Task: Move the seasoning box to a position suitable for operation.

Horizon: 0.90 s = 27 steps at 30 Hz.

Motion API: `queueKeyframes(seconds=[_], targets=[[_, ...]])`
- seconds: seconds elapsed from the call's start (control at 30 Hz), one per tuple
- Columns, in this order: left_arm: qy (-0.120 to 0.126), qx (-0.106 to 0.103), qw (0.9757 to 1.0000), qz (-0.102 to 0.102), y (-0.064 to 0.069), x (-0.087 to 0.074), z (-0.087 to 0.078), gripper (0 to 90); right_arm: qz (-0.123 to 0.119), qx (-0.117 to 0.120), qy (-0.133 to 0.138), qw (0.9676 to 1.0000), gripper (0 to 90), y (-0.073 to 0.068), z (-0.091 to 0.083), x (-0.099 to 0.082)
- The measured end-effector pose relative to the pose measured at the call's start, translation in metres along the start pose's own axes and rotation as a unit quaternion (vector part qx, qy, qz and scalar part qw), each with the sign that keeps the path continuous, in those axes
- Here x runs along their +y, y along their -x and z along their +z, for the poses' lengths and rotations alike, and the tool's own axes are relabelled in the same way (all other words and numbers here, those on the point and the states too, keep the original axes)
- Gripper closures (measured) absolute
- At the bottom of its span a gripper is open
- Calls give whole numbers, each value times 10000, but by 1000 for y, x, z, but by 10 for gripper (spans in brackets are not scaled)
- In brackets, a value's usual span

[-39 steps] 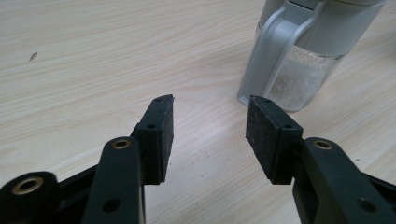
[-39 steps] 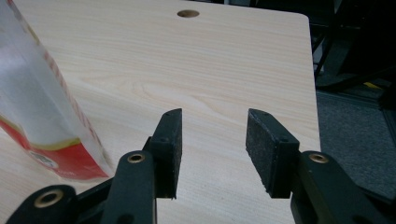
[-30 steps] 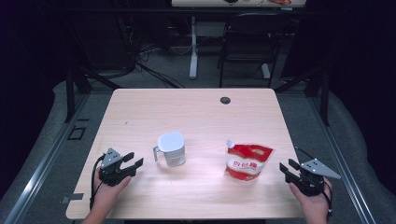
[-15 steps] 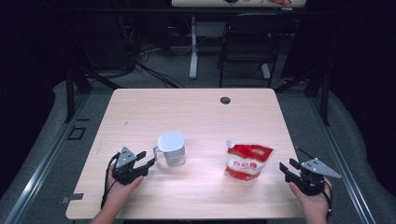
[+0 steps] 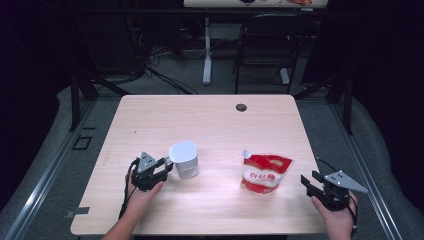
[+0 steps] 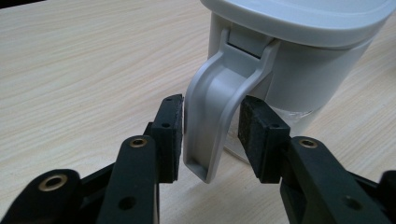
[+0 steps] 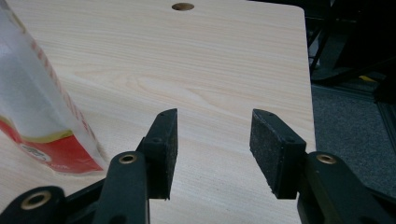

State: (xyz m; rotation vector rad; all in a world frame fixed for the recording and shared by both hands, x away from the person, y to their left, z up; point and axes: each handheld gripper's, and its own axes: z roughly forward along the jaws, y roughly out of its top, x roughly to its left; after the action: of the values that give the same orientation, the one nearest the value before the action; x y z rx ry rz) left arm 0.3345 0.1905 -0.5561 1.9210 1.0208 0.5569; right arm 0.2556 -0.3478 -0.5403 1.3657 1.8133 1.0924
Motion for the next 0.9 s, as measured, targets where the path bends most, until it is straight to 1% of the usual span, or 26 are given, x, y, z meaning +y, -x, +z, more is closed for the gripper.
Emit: queueKeyframes(seconds=[0.23,0.33,0.47,0.53,0.57,0.77,0.9], targets=[[-35,10,10000,-22,-2,1,1,685,-17,-17,-30,10000,522,-2,-6,-2],[-2,63,10000,7,-1,1,2,692,-8,8,-12,10000,521,-2,-7,-3],[-42,77,9999,71,0,2,1,698,-5,9,-10,10000,520,-1,-8,-4],[-48,60,9999,103,0,2,1,699,26,-1,36,10000,521,-2,-8,-4],[-62,60,9999,120,1,2,1,700,-11,9,-1,10000,521,-2,-8,-3],[-106,19,9998,193,3,2,-1,702,-54,39,-16,10000,521,-2,-8,-2],[-122,-27,9996,244,4,1,-3,702,-46,80,-5,10000,520,-3,-6,-2]])
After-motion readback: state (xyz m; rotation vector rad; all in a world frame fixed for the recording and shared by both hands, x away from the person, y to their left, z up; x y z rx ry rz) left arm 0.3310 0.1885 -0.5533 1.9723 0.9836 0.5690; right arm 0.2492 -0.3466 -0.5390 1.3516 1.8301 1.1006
